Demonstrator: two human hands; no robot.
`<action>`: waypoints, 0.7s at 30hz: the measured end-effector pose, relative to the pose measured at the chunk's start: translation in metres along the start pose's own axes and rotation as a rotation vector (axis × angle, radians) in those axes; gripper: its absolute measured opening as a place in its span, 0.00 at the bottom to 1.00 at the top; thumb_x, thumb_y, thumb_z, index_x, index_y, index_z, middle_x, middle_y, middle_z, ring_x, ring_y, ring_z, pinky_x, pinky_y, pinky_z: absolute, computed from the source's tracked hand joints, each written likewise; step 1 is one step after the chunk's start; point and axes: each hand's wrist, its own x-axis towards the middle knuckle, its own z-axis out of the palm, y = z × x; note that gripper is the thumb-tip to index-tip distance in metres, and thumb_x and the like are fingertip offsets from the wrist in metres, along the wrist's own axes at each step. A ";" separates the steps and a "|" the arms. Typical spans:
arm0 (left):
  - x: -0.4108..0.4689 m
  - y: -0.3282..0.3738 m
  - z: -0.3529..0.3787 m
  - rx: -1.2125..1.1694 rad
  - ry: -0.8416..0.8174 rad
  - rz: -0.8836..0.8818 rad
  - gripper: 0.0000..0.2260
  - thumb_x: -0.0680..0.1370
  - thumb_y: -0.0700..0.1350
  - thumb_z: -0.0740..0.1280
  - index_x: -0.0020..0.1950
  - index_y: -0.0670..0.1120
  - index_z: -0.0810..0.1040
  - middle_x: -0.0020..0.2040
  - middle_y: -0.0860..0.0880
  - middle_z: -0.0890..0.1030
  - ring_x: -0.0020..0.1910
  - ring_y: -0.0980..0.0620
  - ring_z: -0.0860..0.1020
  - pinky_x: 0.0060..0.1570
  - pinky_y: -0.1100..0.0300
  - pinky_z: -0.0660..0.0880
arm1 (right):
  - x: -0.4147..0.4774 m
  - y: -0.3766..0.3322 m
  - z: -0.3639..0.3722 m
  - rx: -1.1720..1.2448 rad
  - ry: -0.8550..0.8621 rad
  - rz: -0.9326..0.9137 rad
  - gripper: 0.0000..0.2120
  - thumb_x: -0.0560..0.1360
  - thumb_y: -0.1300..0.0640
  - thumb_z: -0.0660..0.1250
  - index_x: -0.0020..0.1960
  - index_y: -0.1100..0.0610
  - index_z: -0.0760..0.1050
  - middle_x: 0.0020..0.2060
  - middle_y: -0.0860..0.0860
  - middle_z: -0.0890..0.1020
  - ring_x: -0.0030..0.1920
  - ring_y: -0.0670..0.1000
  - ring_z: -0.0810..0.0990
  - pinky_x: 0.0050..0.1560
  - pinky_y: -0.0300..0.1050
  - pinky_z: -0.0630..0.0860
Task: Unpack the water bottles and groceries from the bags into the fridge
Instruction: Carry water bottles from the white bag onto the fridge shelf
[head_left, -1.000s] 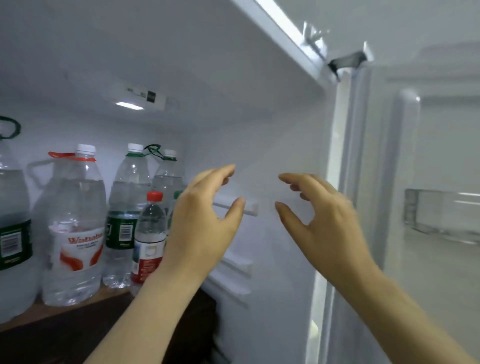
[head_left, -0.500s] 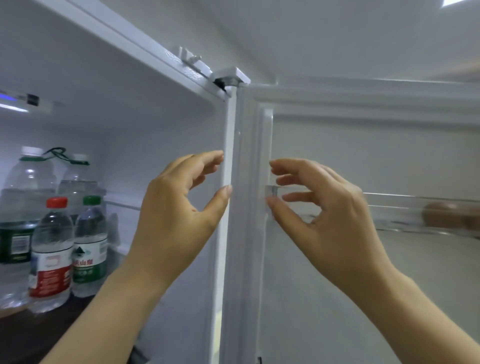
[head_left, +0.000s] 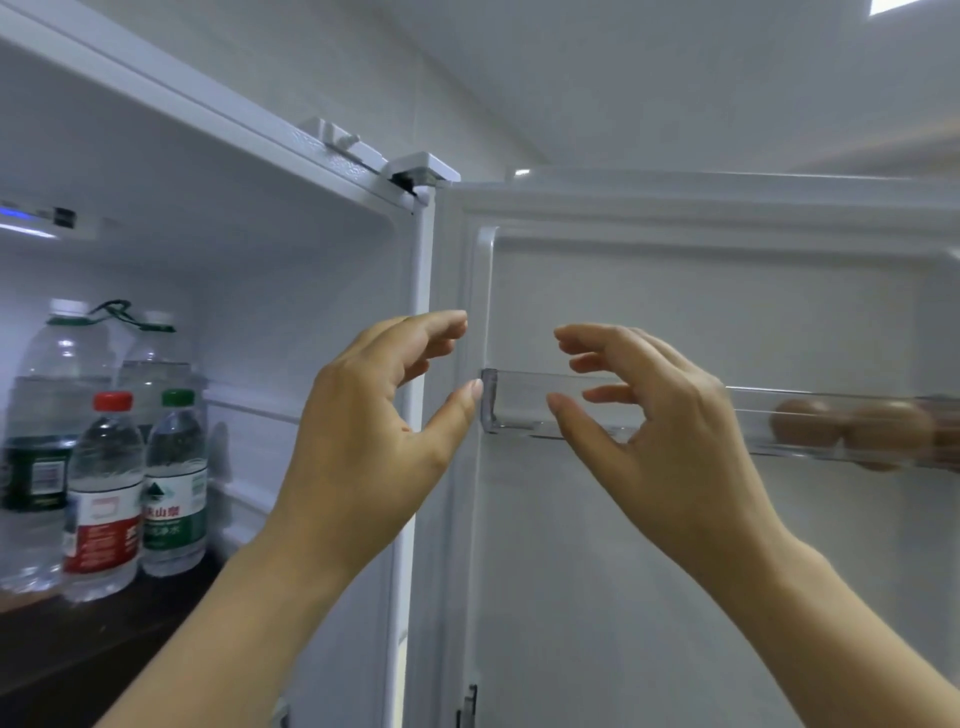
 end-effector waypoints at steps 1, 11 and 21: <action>-0.001 0.002 0.001 0.001 -0.006 -0.002 0.19 0.72 0.49 0.68 0.63 0.51 0.76 0.58 0.59 0.79 0.57 0.63 0.77 0.59 0.66 0.74 | -0.001 0.000 -0.002 -0.005 -0.002 0.001 0.17 0.74 0.58 0.70 0.62 0.56 0.76 0.54 0.46 0.80 0.51 0.45 0.80 0.48 0.41 0.79; -0.010 0.020 0.019 -0.050 -0.051 0.009 0.19 0.72 0.49 0.68 0.63 0.52 0.77 0.57 0.60 0.79 0.56 0.66 0.76 0.57 0.72 0.72 | -0.016 0.006 -0.024 -0.077 -0.012 0.021 0.18 0.74 0.58 0.71 0.63 0.55 0.75 0.54 0.45 0.80 0.51 0.44 0.80 0.49 0.42 0.80; 0.002 0.026 0.038 -0.200 -0.112 0.039 0.17 0.73 0.47 0.71 0.62 0.51 0.78 0.56 0.59 0.80 0.56 0.65 0.77 0.57 0.69 0.73 | -0.022 -0.003 -0.050 -0.233 -0.003 0.054 0.18 0.74 0.56 0.71 0.63 0.55 0.75 0.54 0.45 0.80 0.51 0.43 0.80 0.50 0.38 0.79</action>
